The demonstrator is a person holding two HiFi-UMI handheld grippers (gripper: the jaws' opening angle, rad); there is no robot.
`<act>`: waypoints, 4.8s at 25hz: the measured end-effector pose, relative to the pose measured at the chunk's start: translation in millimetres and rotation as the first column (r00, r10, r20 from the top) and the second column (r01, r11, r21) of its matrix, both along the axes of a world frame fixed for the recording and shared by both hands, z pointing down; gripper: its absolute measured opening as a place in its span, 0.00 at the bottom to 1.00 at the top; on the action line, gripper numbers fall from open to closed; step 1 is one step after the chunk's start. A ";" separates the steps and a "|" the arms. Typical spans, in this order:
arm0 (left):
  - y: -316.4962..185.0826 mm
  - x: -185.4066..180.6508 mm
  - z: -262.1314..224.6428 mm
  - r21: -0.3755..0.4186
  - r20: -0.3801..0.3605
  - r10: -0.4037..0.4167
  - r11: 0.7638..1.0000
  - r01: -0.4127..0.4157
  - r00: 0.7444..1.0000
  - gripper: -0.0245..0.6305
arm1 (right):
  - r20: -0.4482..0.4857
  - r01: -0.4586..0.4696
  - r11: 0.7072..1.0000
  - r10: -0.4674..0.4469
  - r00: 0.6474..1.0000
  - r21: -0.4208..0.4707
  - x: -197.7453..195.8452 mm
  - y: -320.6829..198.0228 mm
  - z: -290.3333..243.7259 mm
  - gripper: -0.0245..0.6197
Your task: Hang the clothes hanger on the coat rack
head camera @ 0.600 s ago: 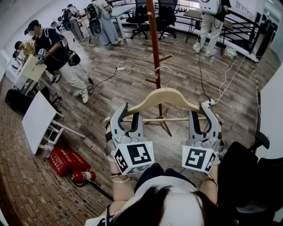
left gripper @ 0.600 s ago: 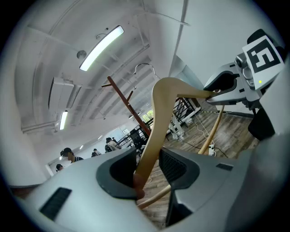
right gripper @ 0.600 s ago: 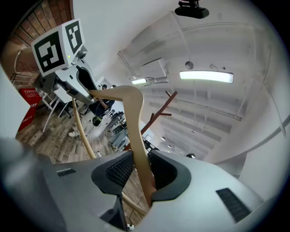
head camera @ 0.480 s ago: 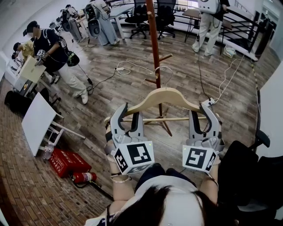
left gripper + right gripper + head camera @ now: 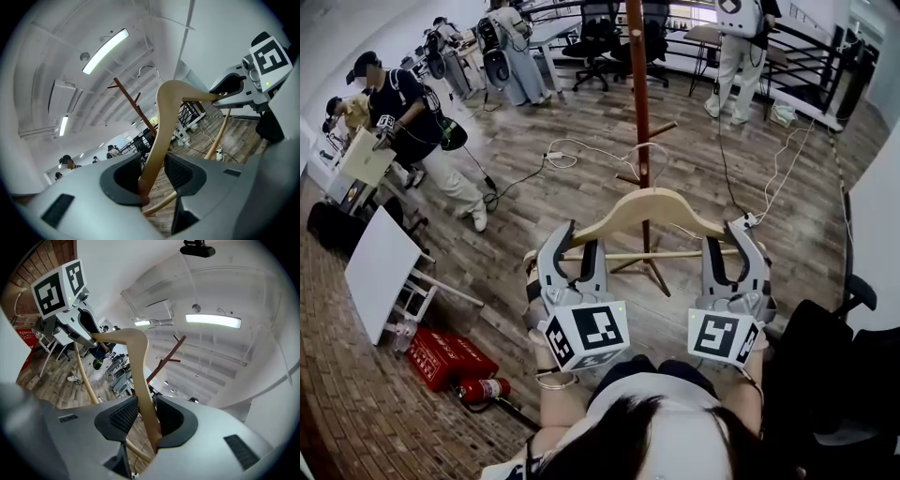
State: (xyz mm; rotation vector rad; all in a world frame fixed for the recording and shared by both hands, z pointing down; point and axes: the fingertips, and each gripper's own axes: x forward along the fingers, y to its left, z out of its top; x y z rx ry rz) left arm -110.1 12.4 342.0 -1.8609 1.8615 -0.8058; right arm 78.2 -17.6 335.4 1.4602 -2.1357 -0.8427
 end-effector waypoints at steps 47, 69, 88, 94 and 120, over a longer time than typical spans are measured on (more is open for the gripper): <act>-120.7 -23.0 -4.5 0.010 0.016 0.021 1.000 -0.021 1.000 0.27 | -0.002 -0.009 1.000 0.009 1.000 0.001 -23.4 -119.5 -0.8 0.25; -197.5 -30.5 -16.7 0.021 0.028 0.014 1.000 -0.015 1.000 0.27 | 0.010 -0.001 1.000 0.001 1.000 0.016 -31.6 -198.4 -10.5 0.25; -233.0 -31.6 -25.6 0.024 0.025 -0.009 1.000 0.008 1.000 0.27 | 0.018 0.026 0.999 -0.027 0.999 0.031 -33.0 -238.6 -22.3 0.25; -244.4 -34.7 -35.4 0.030 0.018 -0.023 0.999 0.022 1.000 0.27 | 0.019 0.043 0.999 -0.044 0.999 0.030 -37.3 -251.7 -27.9 0.25; -297.5 -44.7 -50.8 0.049 0.013 -0.034 0.998 0.033 0.999 0.27 | 0.021 0.080 0.995 -0.082 0.996 0.067 -48.1 -308.3 -43.5 0.25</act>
